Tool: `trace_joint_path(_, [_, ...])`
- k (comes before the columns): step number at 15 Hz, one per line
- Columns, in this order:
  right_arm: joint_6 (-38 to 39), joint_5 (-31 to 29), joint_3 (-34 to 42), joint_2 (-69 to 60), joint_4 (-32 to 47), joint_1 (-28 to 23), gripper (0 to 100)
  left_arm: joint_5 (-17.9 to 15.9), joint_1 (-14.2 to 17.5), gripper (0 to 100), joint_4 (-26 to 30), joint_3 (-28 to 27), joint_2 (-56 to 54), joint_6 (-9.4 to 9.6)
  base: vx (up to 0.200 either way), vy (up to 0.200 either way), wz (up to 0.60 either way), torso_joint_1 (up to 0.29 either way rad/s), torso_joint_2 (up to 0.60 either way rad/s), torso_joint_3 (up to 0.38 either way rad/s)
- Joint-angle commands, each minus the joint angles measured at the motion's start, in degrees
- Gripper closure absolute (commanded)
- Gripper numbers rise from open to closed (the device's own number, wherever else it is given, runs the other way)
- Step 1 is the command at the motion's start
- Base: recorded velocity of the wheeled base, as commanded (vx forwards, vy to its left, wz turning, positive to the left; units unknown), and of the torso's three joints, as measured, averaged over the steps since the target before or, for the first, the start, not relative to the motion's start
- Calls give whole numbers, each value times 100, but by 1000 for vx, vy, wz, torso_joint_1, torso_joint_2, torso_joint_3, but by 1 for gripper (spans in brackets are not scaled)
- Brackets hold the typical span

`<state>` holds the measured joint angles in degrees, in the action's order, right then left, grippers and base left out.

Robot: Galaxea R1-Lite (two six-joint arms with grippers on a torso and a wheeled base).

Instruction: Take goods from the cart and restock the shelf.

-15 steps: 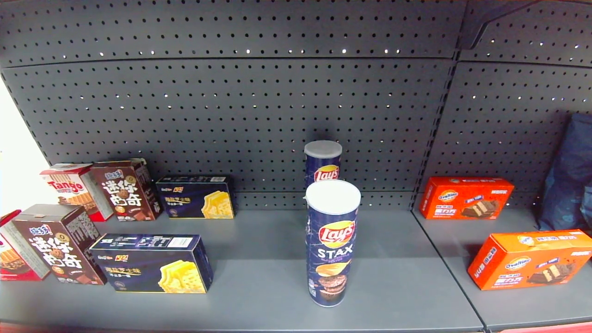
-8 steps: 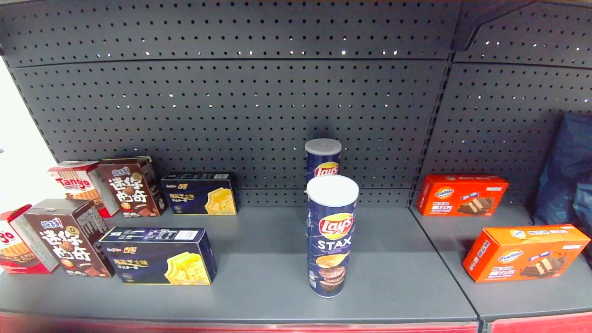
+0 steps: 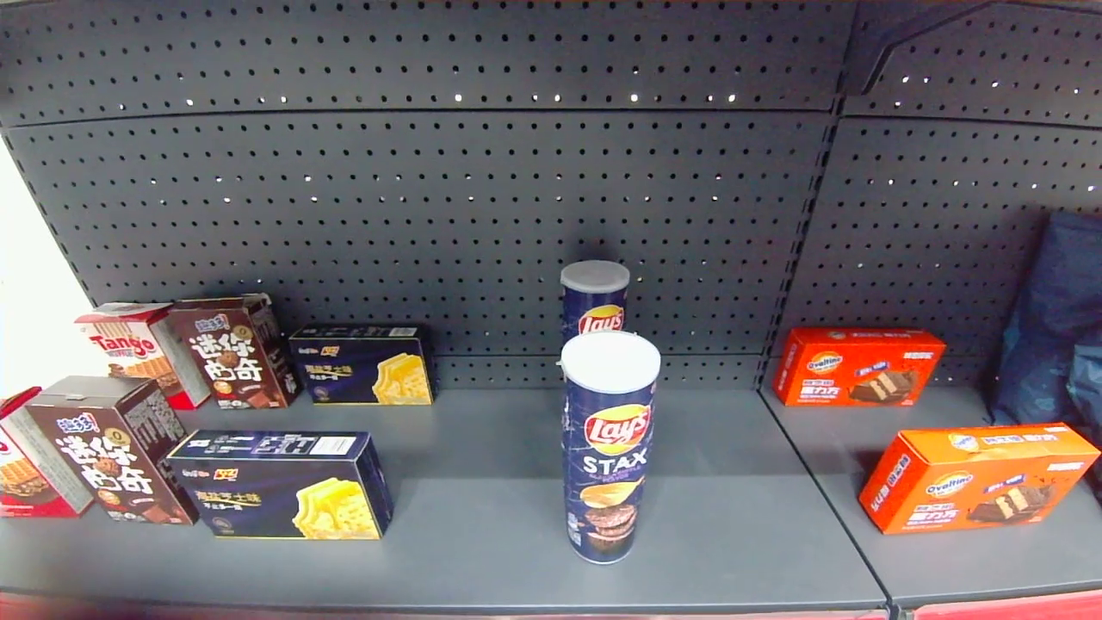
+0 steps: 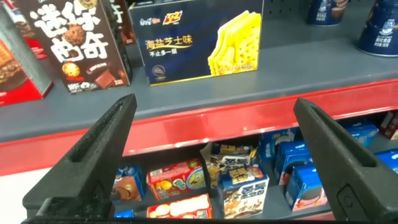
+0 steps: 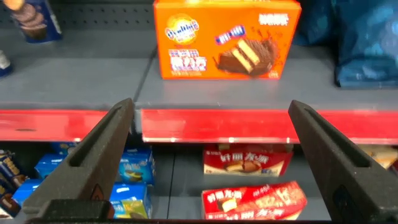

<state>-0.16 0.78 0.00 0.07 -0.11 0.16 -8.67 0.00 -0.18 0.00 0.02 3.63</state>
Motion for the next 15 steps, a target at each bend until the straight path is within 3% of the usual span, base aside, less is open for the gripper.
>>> trace_joint_path(1, [-2,1,0,-7,2,2,0,-3,0,0,1,-9,-2,6,0,0,0,0,0,0])
trace_joint_path(15, [-2,1,0,-7,2,2,0,5,0,0,1,0,-2,-3,0,0,0,0,0,0])
